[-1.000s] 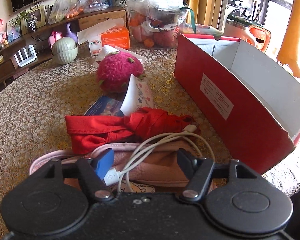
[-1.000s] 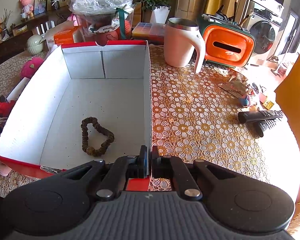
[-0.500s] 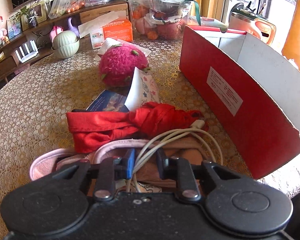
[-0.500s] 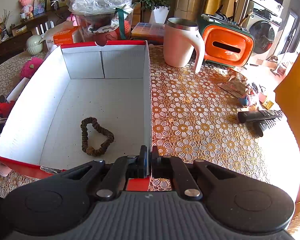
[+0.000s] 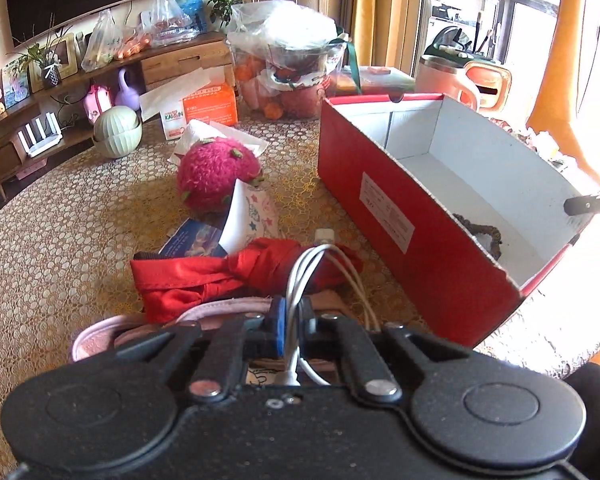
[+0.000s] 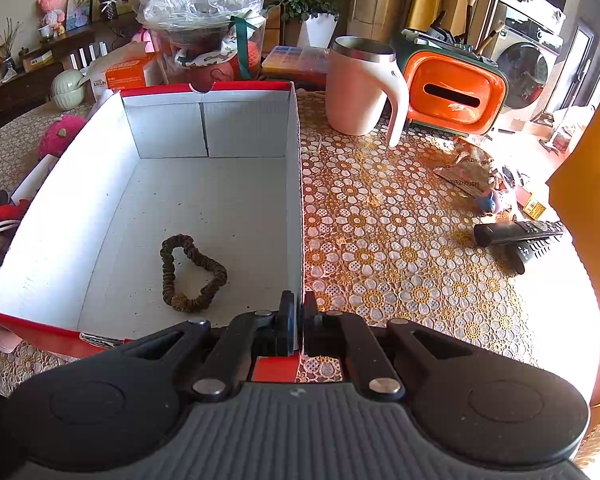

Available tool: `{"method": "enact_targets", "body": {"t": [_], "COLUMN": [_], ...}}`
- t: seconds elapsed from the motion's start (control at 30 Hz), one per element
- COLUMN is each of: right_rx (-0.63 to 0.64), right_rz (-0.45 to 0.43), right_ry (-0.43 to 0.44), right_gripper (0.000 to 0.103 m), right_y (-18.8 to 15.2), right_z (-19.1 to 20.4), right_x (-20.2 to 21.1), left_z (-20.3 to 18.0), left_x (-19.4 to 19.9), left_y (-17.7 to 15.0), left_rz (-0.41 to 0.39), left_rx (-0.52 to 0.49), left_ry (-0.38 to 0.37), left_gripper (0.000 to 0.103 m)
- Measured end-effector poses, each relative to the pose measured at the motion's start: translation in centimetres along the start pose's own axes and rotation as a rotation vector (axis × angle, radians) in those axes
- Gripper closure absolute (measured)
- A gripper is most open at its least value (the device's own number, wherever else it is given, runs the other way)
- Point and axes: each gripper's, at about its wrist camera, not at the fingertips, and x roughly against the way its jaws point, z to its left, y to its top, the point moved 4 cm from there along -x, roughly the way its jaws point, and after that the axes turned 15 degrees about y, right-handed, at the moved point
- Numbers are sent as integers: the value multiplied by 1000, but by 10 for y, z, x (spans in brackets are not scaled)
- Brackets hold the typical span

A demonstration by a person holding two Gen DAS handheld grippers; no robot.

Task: Organize objects
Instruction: 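Carry the white cable into the shoebox and release it with the left gripper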

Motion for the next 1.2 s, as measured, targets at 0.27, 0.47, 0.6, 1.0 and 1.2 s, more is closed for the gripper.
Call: {"method": "enact_targets", "body": {"t": [0.27, 0.47, 0.6, 1.0, 1.2], "right_rx": [-1, 1, 2, 4, 4], "right_rz": [-1, 0, 0, 1, 5], "right_ry": [-1, -1, -3, -5, 5], "right_gripper": [99, 99, 99, 99, 99], "right_y": [0, 0, 0, 2, 1], "right_z": [-1, 0, 0, 1, 1], "right_x": [0, 0, 0, -2, -4], "left_z": [-2, -14, -25, -96, -133], "left_x": [30, 51, 64, 48, 21], "left_y": [23, 47, 68, 106, 108], "left_rz": [-63, -116, -161, -187, -143], "left_rx": [13, -4, -13, -115, -154], "left_ry": [-38, -78, -105, -176, -218], "left_gripper": [99, 99, 99, 99, 99]}}
